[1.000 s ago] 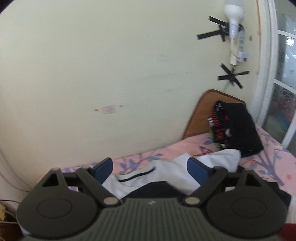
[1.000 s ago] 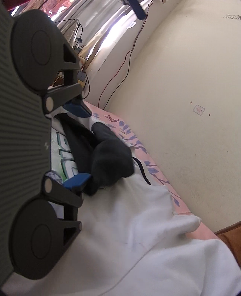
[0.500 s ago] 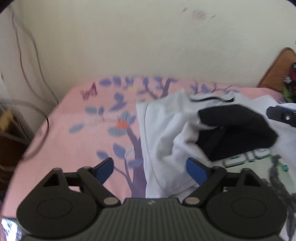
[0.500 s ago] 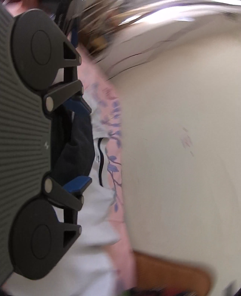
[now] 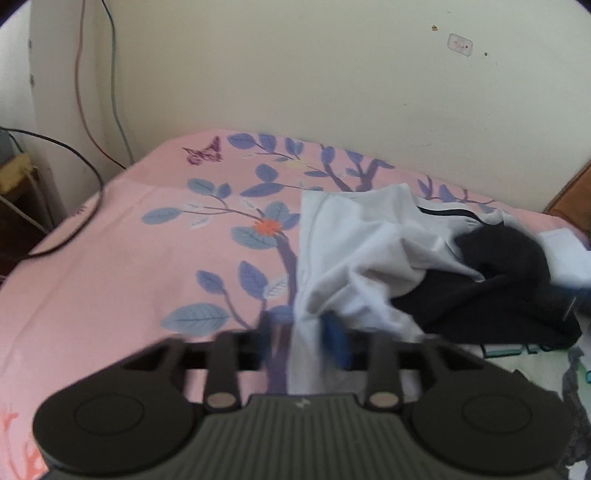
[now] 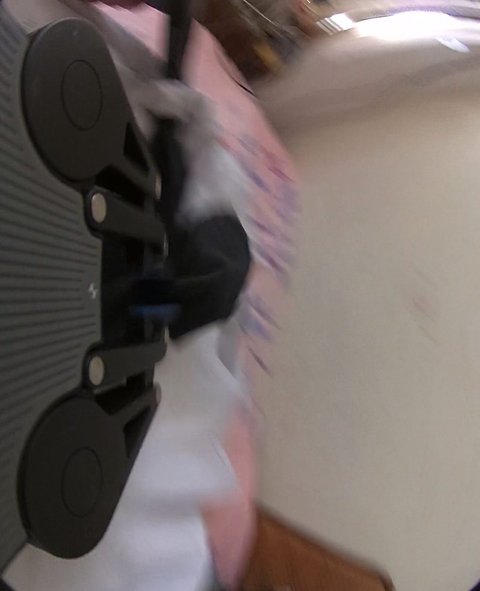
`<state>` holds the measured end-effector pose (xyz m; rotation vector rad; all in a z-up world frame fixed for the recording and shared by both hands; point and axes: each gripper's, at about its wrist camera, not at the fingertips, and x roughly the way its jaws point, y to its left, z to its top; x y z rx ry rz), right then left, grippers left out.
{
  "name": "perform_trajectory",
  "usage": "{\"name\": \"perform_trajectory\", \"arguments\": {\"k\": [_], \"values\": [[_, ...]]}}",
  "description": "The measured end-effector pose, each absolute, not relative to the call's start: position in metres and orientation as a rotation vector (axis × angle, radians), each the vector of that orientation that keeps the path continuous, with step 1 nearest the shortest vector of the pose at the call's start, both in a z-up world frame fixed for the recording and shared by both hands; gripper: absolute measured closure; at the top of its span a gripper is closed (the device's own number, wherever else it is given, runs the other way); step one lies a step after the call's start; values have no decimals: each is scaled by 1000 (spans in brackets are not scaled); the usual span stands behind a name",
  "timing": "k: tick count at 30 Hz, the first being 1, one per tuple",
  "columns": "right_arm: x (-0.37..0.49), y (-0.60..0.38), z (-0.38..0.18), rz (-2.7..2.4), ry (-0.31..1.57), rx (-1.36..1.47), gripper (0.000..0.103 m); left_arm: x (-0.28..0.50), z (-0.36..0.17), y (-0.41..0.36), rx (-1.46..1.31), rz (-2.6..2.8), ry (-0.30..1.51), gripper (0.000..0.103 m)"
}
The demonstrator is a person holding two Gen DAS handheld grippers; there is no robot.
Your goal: Fold small clothes
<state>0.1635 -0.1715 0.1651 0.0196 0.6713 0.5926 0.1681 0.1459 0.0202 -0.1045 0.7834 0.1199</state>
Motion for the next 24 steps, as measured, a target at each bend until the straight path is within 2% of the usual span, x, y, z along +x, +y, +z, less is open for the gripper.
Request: {"name": "perform_trajectory", "arguments": {"k": [1, 2, 5, 9, 12, 15, 20, 22, 23, 24], "values": [[165, -161, 156, 610, 706, -2, 46, 166, 23, 148, -115, 123, 770, 44], [157, -153, 153, 584, 643, -58, 42, 160, 29, 152, -135, 124, 748, 44], [145, -152, 162, 565, 628, -90, 42, 146, 49, 160, -188, 149, 675, 43], [108, -220, 190, 565, 562, 158, 42, 144, 77, 149, -239, 63, 577, 43], [63, -286, 203, 448, 501, 268, 44, 159, 88, 112, -192, -47, 558, 44], [16, -355, 205, 223, 467, 227, 42, 175, 82, 63, -128, -141, 576, 44], [-23, -416, 179, -25, 622, 42, 41, 185, 49, -7, -55, -262, 623, 43], [-34, -415, 163, -42, 625, -12, 51, 184, 32, -22, -36, -287, 644, 43], [-37, -412, 161, -16, 619, -2, 90, 183, 25, -28, -33, -295, 657, 43], [-37, -409, 164, -7, 617, 9, 98, 182, 17, -34, -26, -301, 671, 43]]}}
